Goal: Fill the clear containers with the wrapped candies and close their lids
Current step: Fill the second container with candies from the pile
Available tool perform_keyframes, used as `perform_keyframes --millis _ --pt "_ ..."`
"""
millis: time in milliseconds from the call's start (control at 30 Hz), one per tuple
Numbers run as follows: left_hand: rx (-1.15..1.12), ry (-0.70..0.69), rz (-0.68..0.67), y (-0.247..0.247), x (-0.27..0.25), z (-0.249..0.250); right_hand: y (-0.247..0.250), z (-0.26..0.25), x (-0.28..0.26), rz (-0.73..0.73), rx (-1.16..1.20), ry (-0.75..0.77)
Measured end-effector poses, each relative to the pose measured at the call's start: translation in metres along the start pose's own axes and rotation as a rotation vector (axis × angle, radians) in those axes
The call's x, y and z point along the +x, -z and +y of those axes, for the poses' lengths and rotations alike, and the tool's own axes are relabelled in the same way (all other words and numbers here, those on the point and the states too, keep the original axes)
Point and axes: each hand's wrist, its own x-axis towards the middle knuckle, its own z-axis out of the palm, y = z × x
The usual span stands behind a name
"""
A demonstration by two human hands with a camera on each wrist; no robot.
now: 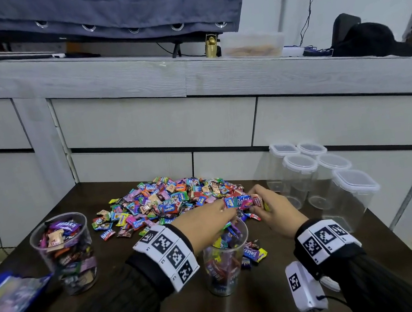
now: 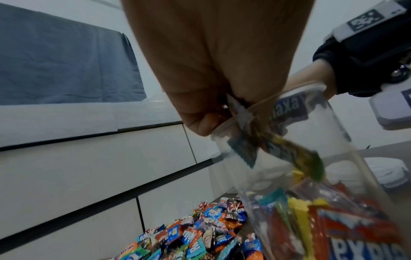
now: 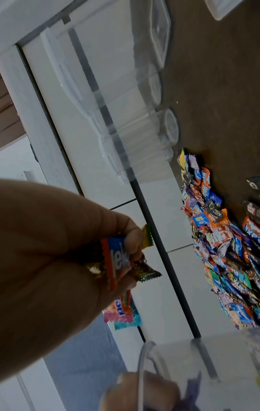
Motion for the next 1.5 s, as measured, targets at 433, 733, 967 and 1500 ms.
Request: perform_keyframes --millis 433,733,967,1500 --pt "-0.141 -0.006 -0.022 0.001 0.006 0.0 0.003 -0.003 0.003 -0.006 0.028 0.002" --pt "-0.572 0.108 0.384 -0.023 -0.014 -0.014 0.009 -0.01 0.005 0.05 0.095 0.052" --pt "-0.936 0.12 0.15 -0.042 -0.019 -0.025 0.007 -0.04 0.005 -0.073 0.1 0.183" --pt "-0.813 0.163 0.18 -0.05 -0.013 -0.022 -0.001 -0.065 0.008 -0.39 -0.346 0.274"
